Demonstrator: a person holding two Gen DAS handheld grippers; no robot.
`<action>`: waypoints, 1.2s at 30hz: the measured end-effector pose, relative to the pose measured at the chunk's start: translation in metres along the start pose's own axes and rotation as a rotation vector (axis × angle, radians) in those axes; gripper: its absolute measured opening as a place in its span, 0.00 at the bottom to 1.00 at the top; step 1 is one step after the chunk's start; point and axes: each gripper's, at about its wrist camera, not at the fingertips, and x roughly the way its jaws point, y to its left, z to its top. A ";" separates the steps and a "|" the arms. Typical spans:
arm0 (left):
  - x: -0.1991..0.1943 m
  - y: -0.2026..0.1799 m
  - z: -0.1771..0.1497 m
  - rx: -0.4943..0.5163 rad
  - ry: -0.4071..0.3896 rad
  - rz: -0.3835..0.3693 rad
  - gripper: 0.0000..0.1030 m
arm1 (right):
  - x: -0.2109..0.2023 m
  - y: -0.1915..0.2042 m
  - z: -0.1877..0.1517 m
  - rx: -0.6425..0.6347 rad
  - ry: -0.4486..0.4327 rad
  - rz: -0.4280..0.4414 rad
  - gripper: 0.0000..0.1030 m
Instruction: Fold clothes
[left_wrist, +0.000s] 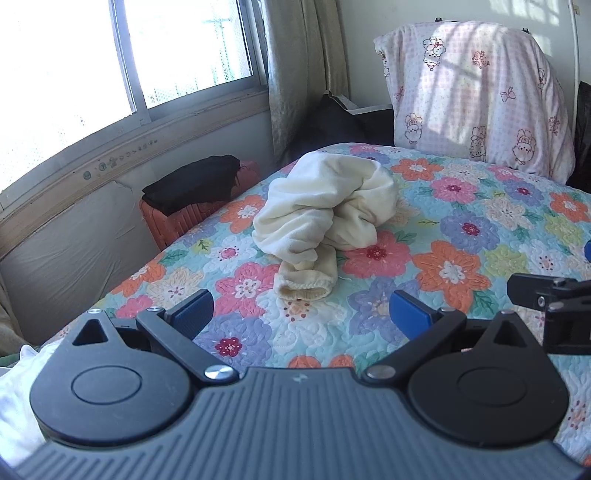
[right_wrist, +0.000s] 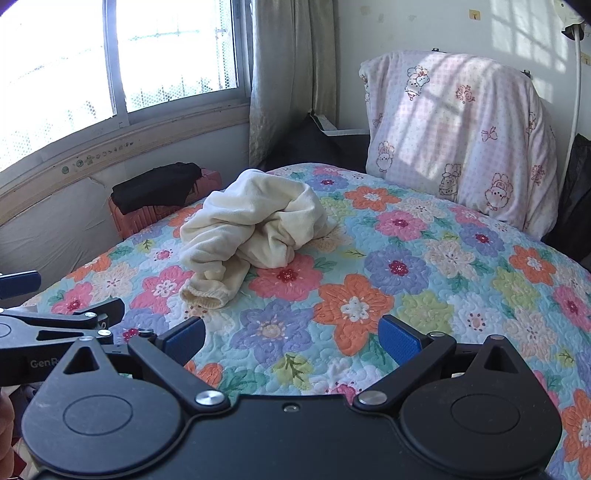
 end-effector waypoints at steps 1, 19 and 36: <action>0.001 0.001 0.000 -0.015 0.011 -0.022 1.00 | 0.000 -0.001 0.000 -0.002 -0.004 -0.003 0.99; -0.005 0.007 0.003 0.046 -0.017 0.051 1.00 | -0.007 0.002 -0.001 -0.037 -0.029 -0.043 0.99; -0.008 0.001 0.003 0.056 -0.017 0.068 1.00 | -0.006 0.000 -0.001 -0.034 -0.021 -0.027 0.99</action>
